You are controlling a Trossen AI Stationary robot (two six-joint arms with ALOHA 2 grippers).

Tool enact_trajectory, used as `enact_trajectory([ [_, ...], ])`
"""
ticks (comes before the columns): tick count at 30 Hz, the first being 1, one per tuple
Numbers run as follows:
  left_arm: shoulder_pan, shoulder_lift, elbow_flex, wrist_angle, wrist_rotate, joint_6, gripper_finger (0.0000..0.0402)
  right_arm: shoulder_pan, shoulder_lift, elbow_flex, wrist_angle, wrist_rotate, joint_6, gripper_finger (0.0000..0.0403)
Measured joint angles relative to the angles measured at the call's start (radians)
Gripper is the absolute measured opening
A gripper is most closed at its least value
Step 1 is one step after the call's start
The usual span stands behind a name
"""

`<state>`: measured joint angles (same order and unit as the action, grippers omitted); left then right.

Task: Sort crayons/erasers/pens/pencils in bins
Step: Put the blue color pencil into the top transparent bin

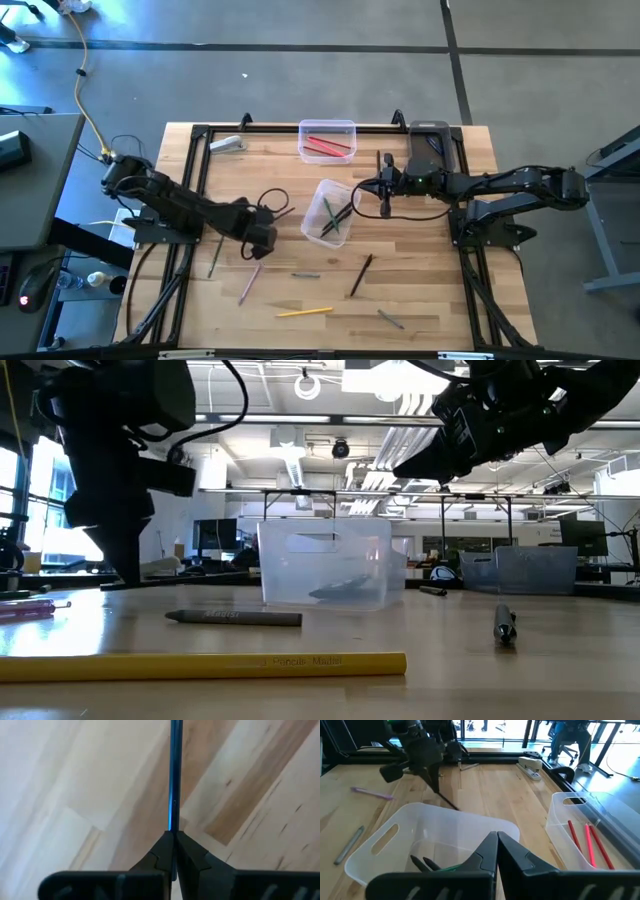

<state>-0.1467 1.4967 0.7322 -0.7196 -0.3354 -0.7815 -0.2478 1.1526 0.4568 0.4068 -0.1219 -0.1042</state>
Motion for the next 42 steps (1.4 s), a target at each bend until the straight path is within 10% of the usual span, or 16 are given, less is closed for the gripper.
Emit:
enact_trajectory([
  [16, 0.161, -0.189, 0.001, -0.009, -0.071, 0.142, 0.0, 0.0, 0.0, 0.0, -0.006, 0.0, -0.001, 0.0],
  [29, 0.26, -0.099, -0.128, 0.343, 0.056, 0.251, 0.0001, 0.0, 0.0, 0.0, -0.011, 0.0, -0.001, 0.0],
  [42, 0.669, -0.095, 0.036, 0.35, 0.305, 0.948, 0.0, 0.0, 0.0, 0.0, -0.007, 0.0, 0.017, 0.0],
])
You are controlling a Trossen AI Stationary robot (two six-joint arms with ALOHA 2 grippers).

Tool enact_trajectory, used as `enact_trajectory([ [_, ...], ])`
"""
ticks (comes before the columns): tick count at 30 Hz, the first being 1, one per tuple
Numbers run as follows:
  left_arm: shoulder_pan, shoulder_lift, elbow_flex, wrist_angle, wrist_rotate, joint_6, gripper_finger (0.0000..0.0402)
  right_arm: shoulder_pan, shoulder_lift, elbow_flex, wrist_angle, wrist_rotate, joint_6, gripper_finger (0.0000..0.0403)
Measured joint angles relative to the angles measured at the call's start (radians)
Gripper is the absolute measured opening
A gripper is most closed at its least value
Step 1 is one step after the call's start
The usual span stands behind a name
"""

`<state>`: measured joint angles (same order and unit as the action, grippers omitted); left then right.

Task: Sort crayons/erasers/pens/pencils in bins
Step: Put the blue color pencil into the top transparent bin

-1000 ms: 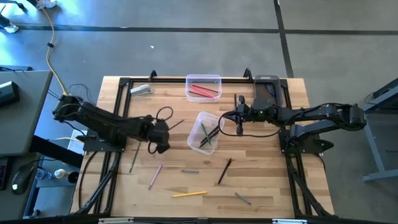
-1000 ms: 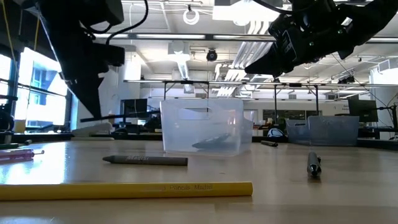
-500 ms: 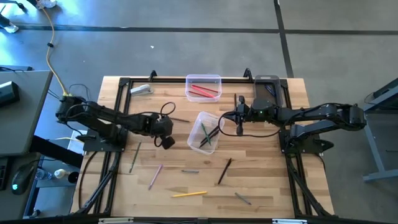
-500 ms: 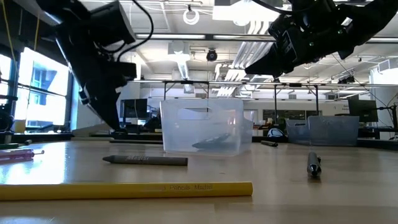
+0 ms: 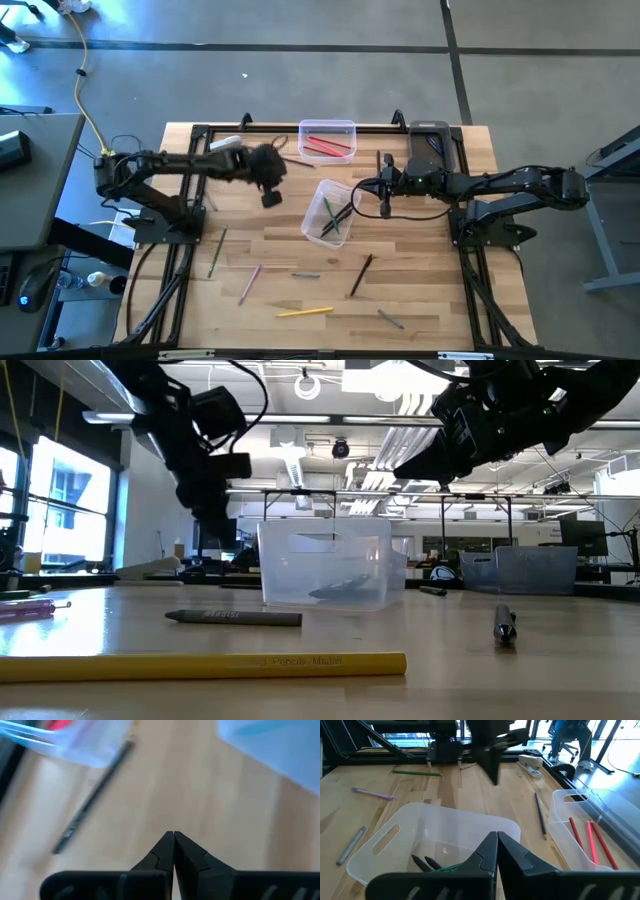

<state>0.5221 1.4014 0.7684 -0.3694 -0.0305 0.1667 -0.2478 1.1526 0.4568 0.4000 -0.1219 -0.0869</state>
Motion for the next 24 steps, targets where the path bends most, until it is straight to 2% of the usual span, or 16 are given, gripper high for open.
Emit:
enact_trajectory([
  [6, 0.171, 0.033, 0.05, 0.022, 0.073, 0.196, 0.0003, 0.0, 0.0, 0.0, 0.0, 0.0, 0.0, 0.0],
  [11, 0.262, 0.125, 0.105, 0.01, 0.11, 0.325, 0.0035, 0.0, 0.0, 0.0, 0.001, 0.0, -0.001, 0.0],
  [19, 0.317, 0.336, 0.261, -0.043, 0.172, 0.477, 0.0116, 0.0, 0.0, 0.0, 0.0, 0.0, -0.001, 0.0],
  [24, 0.322, 0.444, 0.35, -0.108, 0.142, 0.565, 0.0131, 0.0, 0.0, 0.0, 0.0, 0.0, -0.002, 0.0],
])
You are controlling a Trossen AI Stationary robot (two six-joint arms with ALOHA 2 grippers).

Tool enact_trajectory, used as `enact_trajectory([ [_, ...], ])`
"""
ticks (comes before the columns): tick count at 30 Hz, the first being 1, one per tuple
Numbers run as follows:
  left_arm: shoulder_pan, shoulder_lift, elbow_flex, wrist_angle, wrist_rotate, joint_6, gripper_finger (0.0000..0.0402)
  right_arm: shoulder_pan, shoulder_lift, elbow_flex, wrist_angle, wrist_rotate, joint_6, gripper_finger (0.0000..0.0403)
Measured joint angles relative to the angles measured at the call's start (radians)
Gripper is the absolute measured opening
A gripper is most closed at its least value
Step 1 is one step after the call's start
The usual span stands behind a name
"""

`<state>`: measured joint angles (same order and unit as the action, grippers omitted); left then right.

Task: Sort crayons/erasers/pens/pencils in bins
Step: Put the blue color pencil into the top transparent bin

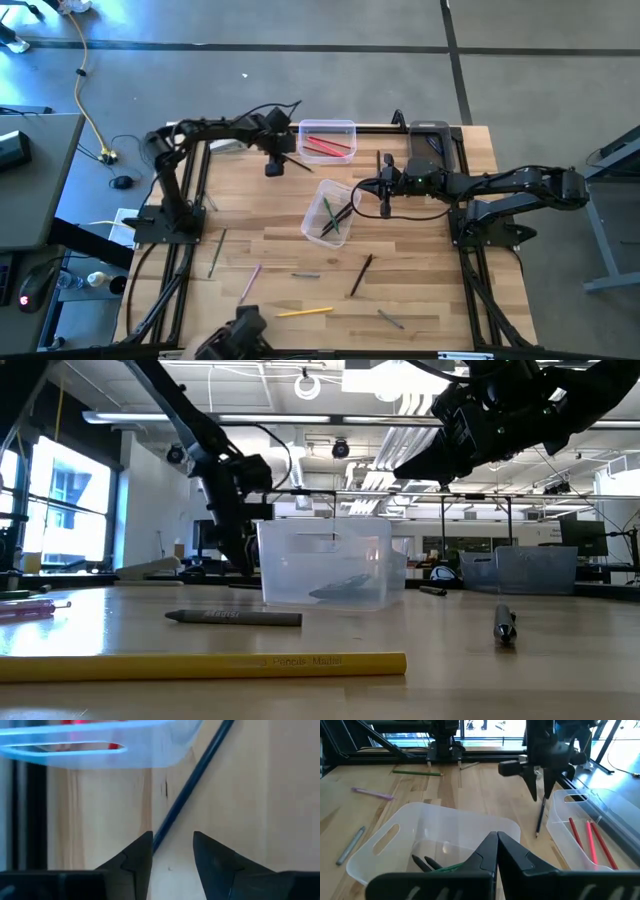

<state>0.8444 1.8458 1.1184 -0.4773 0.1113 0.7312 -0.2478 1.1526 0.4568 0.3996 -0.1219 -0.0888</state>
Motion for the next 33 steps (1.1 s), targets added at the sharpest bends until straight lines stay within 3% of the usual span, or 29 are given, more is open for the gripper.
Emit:
enact_trajectory([
  [13, 0.002, 0.09, 0.078, -0.163, -0.022, 0.084, 0.0079, 0.0, 0.0, 0.0, -0.015, 0.0, -0.009, 0.0],
  [23, -0.051, 0.082, 0.076, -0.269, -0.05, -0.038, 0.0024, 0.0, 0.0, 0.0, -0.015, 0.0, -0.009, 0.0],
  [27, -0.079, 0.082, 0.075, -0.273, -0.084, -0.082, 0.0029, 0.0, 0.0, 0.0, -0.015, 0.0, -0.006, 0.0],
  [33, -0.092, 0.082, 0.074, -0.268, -0.097, -0.139, 0.0079, 0.0, 0.0, 0.0, -0.016, 0.0, -0.006, 0.0],
])
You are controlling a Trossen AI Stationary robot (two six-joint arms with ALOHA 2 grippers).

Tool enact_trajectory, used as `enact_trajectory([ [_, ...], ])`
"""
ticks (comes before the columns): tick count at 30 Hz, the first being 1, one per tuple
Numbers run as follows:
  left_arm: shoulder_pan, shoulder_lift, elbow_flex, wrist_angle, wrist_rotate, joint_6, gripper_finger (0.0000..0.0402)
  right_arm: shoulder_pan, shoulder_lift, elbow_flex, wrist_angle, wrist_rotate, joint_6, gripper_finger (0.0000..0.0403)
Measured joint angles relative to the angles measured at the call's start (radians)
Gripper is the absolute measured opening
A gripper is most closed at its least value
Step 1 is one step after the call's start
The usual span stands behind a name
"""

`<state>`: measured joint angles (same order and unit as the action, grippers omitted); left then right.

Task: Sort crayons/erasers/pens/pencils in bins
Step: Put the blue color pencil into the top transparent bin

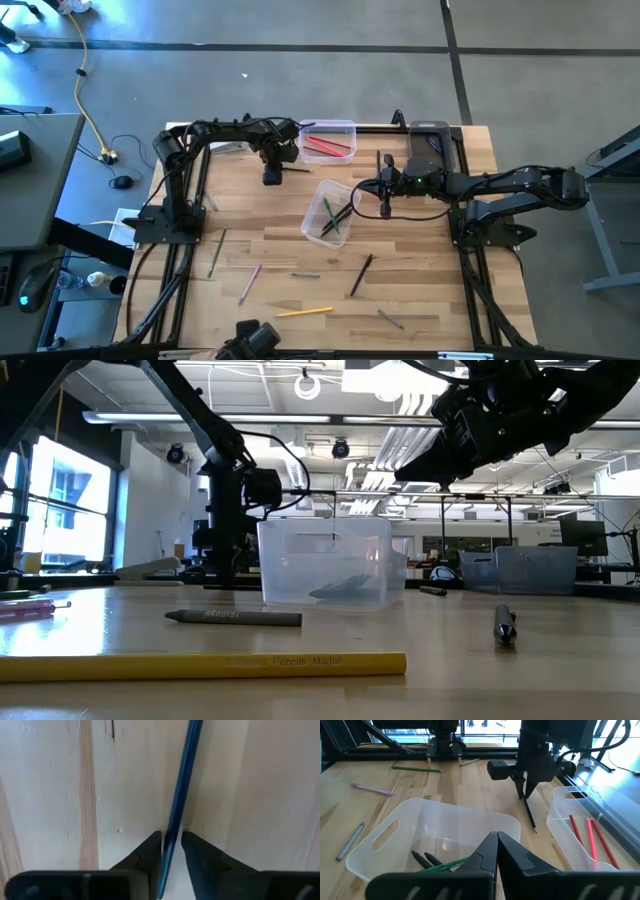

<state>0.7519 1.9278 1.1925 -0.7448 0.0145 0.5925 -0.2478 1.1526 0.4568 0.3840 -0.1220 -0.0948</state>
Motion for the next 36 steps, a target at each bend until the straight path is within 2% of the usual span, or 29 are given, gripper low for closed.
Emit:
enact_trajectory([
  [5, 0.001, 0.002, -0.001, 0.002, 0.01, -0.004, 0.0081, 0.0, 0.0, 0.0, 0.0, 0.0, 0.0, 0.0],
  [13, -0.006, 0.003, -0.001, 0.003, 0.015, 0.013, 0.0013, 0.0, 0.0, 0.0, -0.001, 0.0, 0.0, 0.0],
  [15, -0.014, 0.003, -0.001, 0.003, 0.006, 0.025, 0.0006, 0.0, 0.0, 0.0, 0.0, 0.0, 0.0, 0.0],
  [20, -0.027, -0.014, -0.005, 0.005, -0.012, 0.039, 0.0006, 0.0, 0.0, 0.0, -0.001, 0.0, 0.0, 0.0],
  [25, -0.034, -0.065, -0.006, -0.012, 0.058, 0.018, 0.0004, 0.0, 0.0, 0.0, -0.001, -0.001, 0.001, 0.0],
  [31, -0.041, -0.144, -0.005, -0.016, 0.077, 0.008, 0.0003, 0.0, 0.0, 0.0, -0.001, -0.001, 0.006, 0.0],
  [36, -0.038, -0.206, 0.012, 0.04, 0.083, -0.074, 0.0003, 0.0, 0.0, 0.0, -0.002, -0.001, 0.006, 0.0],
])
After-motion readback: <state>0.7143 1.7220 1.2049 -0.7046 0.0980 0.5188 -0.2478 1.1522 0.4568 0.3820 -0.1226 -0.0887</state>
